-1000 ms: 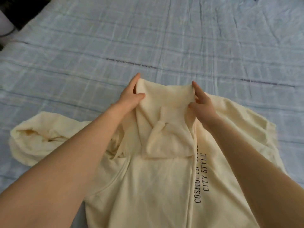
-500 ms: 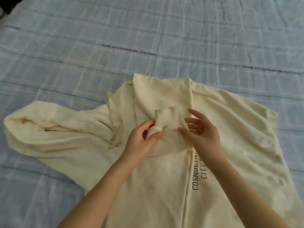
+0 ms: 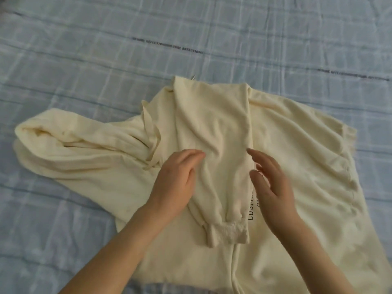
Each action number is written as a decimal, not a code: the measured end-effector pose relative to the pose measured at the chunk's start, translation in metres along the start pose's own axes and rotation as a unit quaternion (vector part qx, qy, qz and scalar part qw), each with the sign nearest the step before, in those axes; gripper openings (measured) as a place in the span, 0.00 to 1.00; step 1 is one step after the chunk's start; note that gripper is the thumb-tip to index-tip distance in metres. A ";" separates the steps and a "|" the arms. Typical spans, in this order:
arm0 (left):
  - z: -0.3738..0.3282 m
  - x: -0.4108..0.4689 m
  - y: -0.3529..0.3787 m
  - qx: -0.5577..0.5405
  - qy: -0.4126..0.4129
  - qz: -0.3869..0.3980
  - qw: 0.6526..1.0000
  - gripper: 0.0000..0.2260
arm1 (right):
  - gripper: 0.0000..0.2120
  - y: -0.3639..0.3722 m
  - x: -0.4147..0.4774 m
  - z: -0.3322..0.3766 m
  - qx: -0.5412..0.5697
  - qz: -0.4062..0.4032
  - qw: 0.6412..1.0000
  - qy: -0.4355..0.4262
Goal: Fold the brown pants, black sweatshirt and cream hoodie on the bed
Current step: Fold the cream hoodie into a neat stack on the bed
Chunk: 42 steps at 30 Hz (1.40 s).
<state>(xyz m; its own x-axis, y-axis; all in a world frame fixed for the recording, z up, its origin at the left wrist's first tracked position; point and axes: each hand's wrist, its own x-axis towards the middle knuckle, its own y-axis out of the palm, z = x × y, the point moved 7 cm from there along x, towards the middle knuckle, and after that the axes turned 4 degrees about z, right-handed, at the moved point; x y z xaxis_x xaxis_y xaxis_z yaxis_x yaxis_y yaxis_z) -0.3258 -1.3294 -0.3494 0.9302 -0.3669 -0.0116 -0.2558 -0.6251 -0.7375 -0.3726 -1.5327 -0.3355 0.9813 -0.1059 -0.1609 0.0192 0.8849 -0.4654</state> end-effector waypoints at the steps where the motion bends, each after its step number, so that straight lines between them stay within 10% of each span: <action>1: -0.008 0.006 0.009 0.061 0.006 -0.015 0.998 0.21 | 0.22 0.015 0.005 0.004 -0.074 -0.004 0.997 -0.032; 8: 0.035 -0.001 0.092 0.268 -0.018 0.086 0.959 0.28 | 0.27 0.090 0.003 -0.053 -0.377 0.018 0.926 -0.019; 25: 0.058 -0.077 0.044 0.210 0.010 0.063 0.976 0.25 | 0.27 0.102 -0.035 -0.016 -0.285 -0.045 0.957 0.016; 38: 0.183 -0.091 -0.226 0.207 -0.064 -0.247 0.944 0.22 | 0.25 0.300 0.004 0.169 -0.184 0.020 0.972 -0.143; 42: 0.234 -0.065 -0.184 0.252 -0.120 0.008 0.960 0.25 | 0.26 0.344 0.022 0.199 -0.179 0.018 0.965 -0.193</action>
<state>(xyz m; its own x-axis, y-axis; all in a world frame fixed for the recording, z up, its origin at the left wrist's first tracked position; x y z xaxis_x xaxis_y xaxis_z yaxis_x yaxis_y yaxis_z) -0.2777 -1.0295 -0.3714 0.9767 -0.1665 -0.1356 -0.1662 -0.1862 -0.9684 -0.3060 -1.1399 -0.3258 0.9798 0.1598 0.1203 -0.0166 0.6645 -0.7471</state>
